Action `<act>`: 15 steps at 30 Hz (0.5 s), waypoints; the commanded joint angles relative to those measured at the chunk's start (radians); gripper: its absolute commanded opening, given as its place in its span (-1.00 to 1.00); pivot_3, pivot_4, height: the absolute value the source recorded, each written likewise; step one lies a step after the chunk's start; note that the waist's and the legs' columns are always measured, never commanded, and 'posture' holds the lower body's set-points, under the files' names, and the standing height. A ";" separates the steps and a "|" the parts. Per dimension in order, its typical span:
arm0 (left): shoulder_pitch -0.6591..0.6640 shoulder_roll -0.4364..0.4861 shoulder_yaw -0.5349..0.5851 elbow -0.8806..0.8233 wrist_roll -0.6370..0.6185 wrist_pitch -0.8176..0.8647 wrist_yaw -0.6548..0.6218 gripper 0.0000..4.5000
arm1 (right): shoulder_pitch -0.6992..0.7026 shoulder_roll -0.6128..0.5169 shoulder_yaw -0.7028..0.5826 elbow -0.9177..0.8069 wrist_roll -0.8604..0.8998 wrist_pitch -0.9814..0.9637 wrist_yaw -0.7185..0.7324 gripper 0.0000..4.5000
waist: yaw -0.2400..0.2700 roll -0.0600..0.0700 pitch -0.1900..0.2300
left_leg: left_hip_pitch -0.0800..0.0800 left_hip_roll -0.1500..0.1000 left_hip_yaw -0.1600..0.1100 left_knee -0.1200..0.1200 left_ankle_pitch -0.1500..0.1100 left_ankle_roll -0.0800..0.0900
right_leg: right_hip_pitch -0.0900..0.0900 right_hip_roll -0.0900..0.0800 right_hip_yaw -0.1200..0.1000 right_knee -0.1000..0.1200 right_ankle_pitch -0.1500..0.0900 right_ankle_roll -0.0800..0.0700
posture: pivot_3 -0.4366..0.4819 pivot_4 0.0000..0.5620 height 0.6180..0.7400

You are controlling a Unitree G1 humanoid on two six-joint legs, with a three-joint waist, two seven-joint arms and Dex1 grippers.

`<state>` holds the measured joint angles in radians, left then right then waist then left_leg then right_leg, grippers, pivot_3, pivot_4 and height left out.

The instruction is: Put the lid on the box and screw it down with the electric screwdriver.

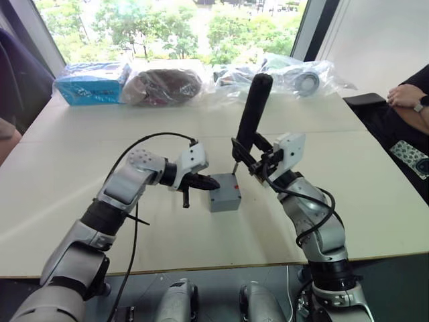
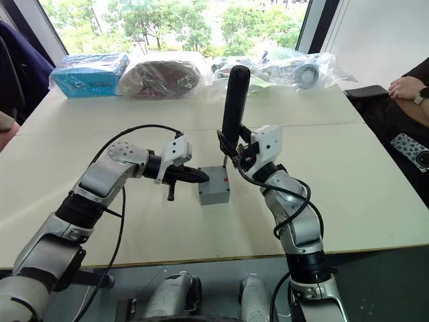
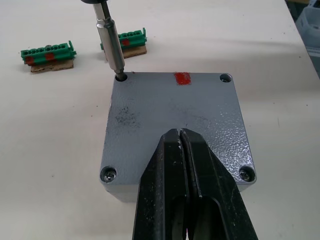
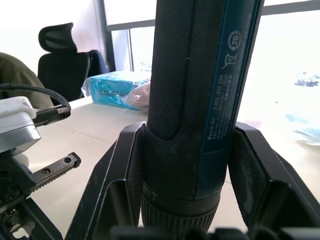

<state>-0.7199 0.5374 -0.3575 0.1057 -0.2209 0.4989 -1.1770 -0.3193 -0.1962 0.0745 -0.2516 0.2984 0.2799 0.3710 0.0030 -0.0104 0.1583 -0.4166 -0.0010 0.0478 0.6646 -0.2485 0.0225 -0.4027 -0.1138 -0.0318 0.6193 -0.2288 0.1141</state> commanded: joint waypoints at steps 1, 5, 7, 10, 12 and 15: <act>0.012 0.004 -0.002 -0.013 0.018 0.014 0.005 -1.00 | 0.045 -0.020 0.048 0.079 -0.037 0.090 0.009 -0.17 | 0.000 0.000 -0.001 | 0.000 0.000 0.000 0.000 0.000 0.000 | 0.000 0.000 0.000 0.000 -0.001 -0.001 | -0.05 -0.47 1.00; 0.018 0.000 -0.003 -0.018 0.018 0.014 0.011 -1.00 | 0.049 -0.022 0.059 0.080 -0.046 0.099 0.011 -0.17 | 0.000 0.000 -0.002 | 0.001 0.000 0.000 0.000 0.000 0.000 | 0.000 0.000 0.000 -0.001 -0.001 -0.002 | -0.05 -0.47 1.00; 0.020 -0.001 -0.003 -0.021 0.017 0.016 0.015 -1.00 | 0.049 -0.021 0.061 0.081 -0.046 0.100 0.012 -0.17 | 0.000 0.000 -0.002 | 0.002 0.000 0.000 -0.001 0.000 0.000 | 0.000 0.000 0.000 -0.001 -0.001 -0.002 | -0.05 -0.47 1.00; 0.023 -0.003 -0.002 -0.025 0.016 0.018 0.018 -1.00 | 0.051 -0.023 0.059 0.084 -0.044 0.095 0.017 -0.17 | 0.000 0.000 -0.004 | 0.004 0.000 0.000 -0.002 -0.001 0.000 | 0.000 -0.001 0.000 -0.003 -0.001 -0.002 | -0.05 -0.47 1.00; 0.027 -0.003 -0.001 -0.027 0.015 0.019 0.020 -1.00 | 0.054 -0.023 0.055 0.082 -0.042 0.093 0.020 -0.17 | 0.001 0.000 -0.004 | 0.004 0.000 0.000 -0.002 -0.001 0.000 | 0.000 -0.001 -0.001 -0.004 -0.001 -0.002 | -0.05 -0.47 1.00; 0.030 -0.005 -0.002 -0.031 0.013 0.022 0.024 -1.00 | 0.057 -0.031 0.046 0.072 -0.038 0.095 0.025 -0.17 | 0.001 0.000 -0.004 | 0.004 0.000 0.000 -0.003 -0.001 0.000 | 0.000 -0.002 -0.001 -0.004 -0.001 -0.003 | -0.05 -0.47 1.00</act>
<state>-0.7043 0.5323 -0.3574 0.0877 -0.2196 0.5136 -1.1549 -0.3222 -0.2072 0.0914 -0.2520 0.2787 0.2853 0.3819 0.0037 -0.0107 0.1539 -0.4125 -0.0007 0.0475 0.6616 -0.2493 0.0222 -0.4027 -0.1161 -0.0327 0.6151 -0.2303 0.1115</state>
